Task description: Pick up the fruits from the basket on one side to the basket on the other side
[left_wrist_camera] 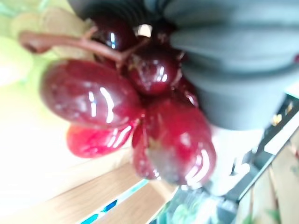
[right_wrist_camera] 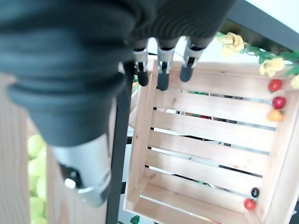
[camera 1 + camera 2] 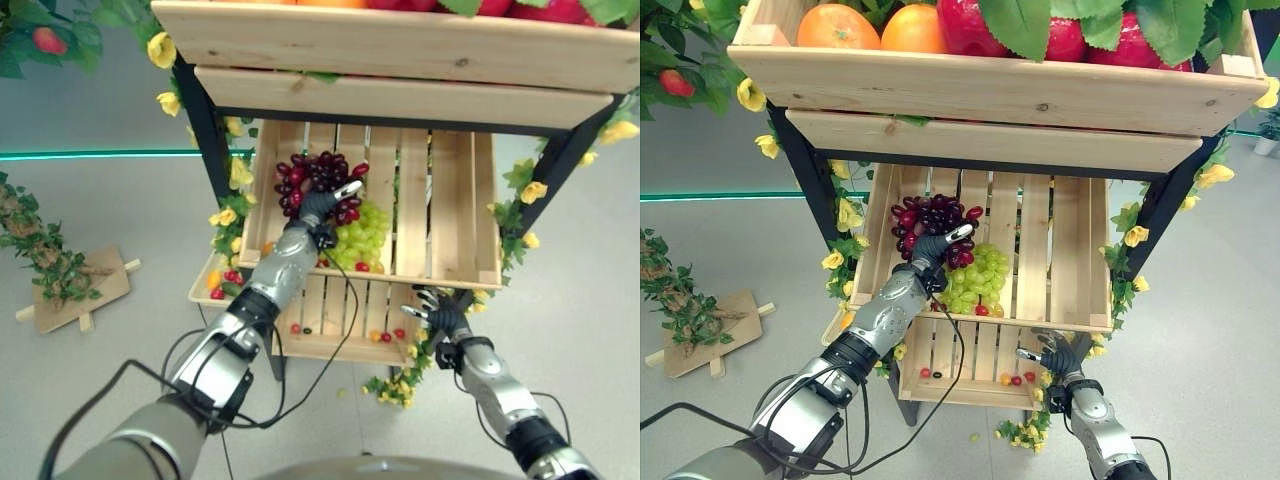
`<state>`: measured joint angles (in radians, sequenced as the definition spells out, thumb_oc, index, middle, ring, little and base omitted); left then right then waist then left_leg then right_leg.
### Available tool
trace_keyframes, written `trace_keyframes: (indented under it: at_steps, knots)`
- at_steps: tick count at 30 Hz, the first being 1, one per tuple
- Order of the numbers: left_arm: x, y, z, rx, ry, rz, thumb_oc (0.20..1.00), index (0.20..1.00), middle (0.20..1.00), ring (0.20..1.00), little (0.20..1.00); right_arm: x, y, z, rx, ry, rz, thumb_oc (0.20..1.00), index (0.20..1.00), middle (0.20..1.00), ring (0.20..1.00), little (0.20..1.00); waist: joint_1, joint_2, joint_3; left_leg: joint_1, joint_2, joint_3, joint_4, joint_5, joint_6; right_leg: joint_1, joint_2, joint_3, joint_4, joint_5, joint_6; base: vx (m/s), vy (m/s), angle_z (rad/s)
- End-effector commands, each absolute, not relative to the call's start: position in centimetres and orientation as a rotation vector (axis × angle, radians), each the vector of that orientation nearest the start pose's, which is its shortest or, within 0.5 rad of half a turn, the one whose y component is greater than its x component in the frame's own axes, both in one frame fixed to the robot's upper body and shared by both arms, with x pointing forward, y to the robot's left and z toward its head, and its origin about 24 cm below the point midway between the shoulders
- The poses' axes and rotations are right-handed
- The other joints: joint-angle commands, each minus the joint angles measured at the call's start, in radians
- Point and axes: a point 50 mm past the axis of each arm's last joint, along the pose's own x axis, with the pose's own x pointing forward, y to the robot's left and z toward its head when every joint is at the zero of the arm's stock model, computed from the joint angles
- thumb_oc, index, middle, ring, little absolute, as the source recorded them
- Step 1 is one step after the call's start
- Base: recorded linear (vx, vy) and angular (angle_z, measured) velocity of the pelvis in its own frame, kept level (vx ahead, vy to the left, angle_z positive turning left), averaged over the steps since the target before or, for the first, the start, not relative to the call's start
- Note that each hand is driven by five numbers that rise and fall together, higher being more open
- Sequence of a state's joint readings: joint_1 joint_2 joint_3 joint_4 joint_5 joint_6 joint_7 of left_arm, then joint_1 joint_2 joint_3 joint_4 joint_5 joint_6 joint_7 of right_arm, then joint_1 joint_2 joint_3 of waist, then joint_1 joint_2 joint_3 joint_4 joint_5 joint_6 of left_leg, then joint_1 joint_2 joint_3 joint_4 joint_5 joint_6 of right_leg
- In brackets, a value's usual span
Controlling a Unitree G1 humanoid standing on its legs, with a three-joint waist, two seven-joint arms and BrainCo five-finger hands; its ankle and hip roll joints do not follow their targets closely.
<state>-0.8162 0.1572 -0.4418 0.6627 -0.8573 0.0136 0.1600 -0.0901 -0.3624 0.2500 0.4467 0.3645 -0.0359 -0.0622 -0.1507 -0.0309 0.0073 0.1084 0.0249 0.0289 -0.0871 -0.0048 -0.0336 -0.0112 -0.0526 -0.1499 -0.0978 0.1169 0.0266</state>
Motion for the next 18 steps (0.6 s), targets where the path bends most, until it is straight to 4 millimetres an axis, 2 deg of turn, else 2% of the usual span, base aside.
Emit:
trace_keyframes:
  at_steps: [1, 5, 8, 9, 10, 11, 12, 13, 14, 15, 16, 18]
  knots:
    - [39.2, 4.1, 15.5, -0.202, 0.053, -0.338, 1.0, 1.0, 1.0, 1.0, 1.0, 27.7, -20.1, -0.3, -0.112, 0.243, 0.035, 1.0, 1.0, 1.0, 1.0, 1.0, -0.004, -0.002, 0.03, -0.023, 0.04, -0.018, 0.0, -0.011, -0.042, 0.084, -0.039, -0.018, 0.01, -0.119, 0.115, 0.0, 0.0, 0.0]
    - [39.9, 4.8, 15.1, 0.042, 0.074, -0.341, 1.0, 1.0, 1.0, 1.0, 1.0, 27.3, -20.7, -0.6, -0.13, 0.258, 0.033, 1.0, 1.0, 1.0, 1.0, 1.0, -0.001, -0.003, 0.029, -0.027, 0.039, -0.022, 0.002, -0.01, -0.043, 0.083, -0.042, -0.023, 0.01, -0.118, 0.116, 0.0, 0.0, 0.0]
    - [41.1, 7.1, 16.9, 0.681, -0.054, -0.257, 1.0, 1.0, 1.0, 1.0, 1.0, 27.1, -21.6, -0.4, -0.156, 0.247, 0.022, 1.0, 1.0, 1.0, 1.0, 1.0, 0.004, -0.008, 0.035, -0.03, 0.039, -0.024, 0.004, -0.01, -0.043, 0.082, -0.042, -0.026, 0.01, -0.119, 0.116, 0.0, 0.0, 0.0]
    - [41.1, 7.1, 16.9, 0.681, -0.054, -0.257, 1.0, 1.0, 1.0, 1.0, 1.0, 27.1, -21.6, -0.4, -0.156, 0.247, 0.022, 1.0, 1.0, 1.0, 1.0, 1.0, 0.003, -0.008, 0.035, -0.031, 0.038, -0.024, 0.004, -0.01, -0.042, 0.081, -0.042, -0.026, 0.01, -0.119, 0.116, -0.03, -0.009, 0.01]
    - [41.4, 7.6, 17.0, 0.886, -0.063, -0.198, 1.0, 1.0, 1.0, 1.0, 1.0, 26.9, -21.8, -0.4, -0.15, 0.24, 0.018, 1.0, 1.0, 1.0, 1.0, 1.0, 0.004, -0.011, 0.042, -0.035, 0.038, -0.026, 0.006, -0.01, -0.042, 0.08, -0.043, -0.028, 0.01, -0.12, 0.116, -0.04, -0.008, 0.01]
    - [41.7, 7.8, 18.5, 1.062, -0.138, -0.145, 1.0, 1.0, 1.0, 1.0, 1.0, 26.8, -21.7, -0.4, -0.154, 0.234, 0.023, 1.0, 1.0, 1.0, 1.0, 1.0, 0.005, -0.013, 0.044, -0.037, 0.038, -0.027, 0.006, -0.01, -0.041, 0.079, -0.043, -0.028, 0.01, -0.121, 0.115, -0.07, -0.015, 0.02]
    - [41.7, 7.3, 21.2, 1.328, -0.293, -0.086, 1.0, 1.0, 1.0, 1.0, 1.0, 26.8, -21.7, -0.3, -0.165, 0.22, 0.029, 1.0, 1.0, 1.0, 1.0, 1.0, 0.006, -0.016, 0.05, -0.039, 0.037, -0.025, 0.008, -0.006, -0.041, 0.077, -0.043, -0.026, 0.01, -0.116, 0.115, 0.0, 0.0, 0.0]
    - [41.7, 7.3, 21.2, 1.329, -0.292, -0.086, 1.0, 1.0, 1.0, 1.0, 1.0, 26.8, -21.7, -0.3, -0.165, 0.221, 0.03, 1.0, 1.0, 1.0, 1.0, 1.0, 0.006, -0.015, 0.048, -0.036, 0.038, -0.025, 0.006, -0.012, -0.042, 0.079, -0.041, -0.026, 0.01, -0.123, 0.116, -0.05, -0.013, -0.01]
    - [41.0, 6.0, 22.0, 1.596, -0.446, -0.09, 1.0, 1.0, 1.0, 1.0, 1.0, 26.8, -21.6, 0.0, -0.169, 0.201, 0.04, 1.0, 1.0, 1.0, 1.0, 1.0, 0.007, -0.017, 0.054, -0.042, 0.037, -0.023, 0.008, -0.006, -0.041, 0.074, -0.043, -0.025, 0.01, -0.117, 0.117, 0.0, 0.0, 0.0]
    - [41.0, 6.1, 22.0, 1.599, -0.445, -0.091, 1.0, 1.0, 1.0, 1.0, 1.0, 26.8, -21.6, -0.1, -0.168, 0.201, 0.041, 1.0, 1.0, 1.0, 1.0, 1.0, 0.007, -0.017, 0.052, -0.037, 0.039, -0.023, 0.006, -0.015, -0.042, 0.078, -0.041, -0.024, 0.01, -0.126, 0.117, 0.0, 0.0, 0.0]
    - [40.5, 6.0, 21.9, 1.787, -0.535, -0.105, 1.0, 1.0, 1.0, 1.0, 1.0, 26.8, -21.8, 0.2, -0.166, 0.188, 0.042, 1.0, 1.0, 1.0, 1.0, 1.0, 0.01, -0.017, 0.056, -0.036, 0.041, -0.019, 0.006, -0.016, -0.043, 0.077, -0.041, -0.022, 0.01, -0.128, 0.119, 0.0, 0.0, 0.0]
    - [40.2, 6.1, 22.0, 1.834, -0.573, -0.137, 1.0, 1.0, 1.0, 1.0, 1.0, 26.6, -22.1, 0.2, -0.158, 0.187, 0.042, 1.0, 1.0, 1.0, 1.0, 1.0, 0.011, -0.018, 0.058, -0.042, 0.039, -0.017, 0.009, -0.008, -0.042, 0.073, -0.043, -0.023, 0.01, -0.119, 0.119, -0.03, 0.002, 0.01]
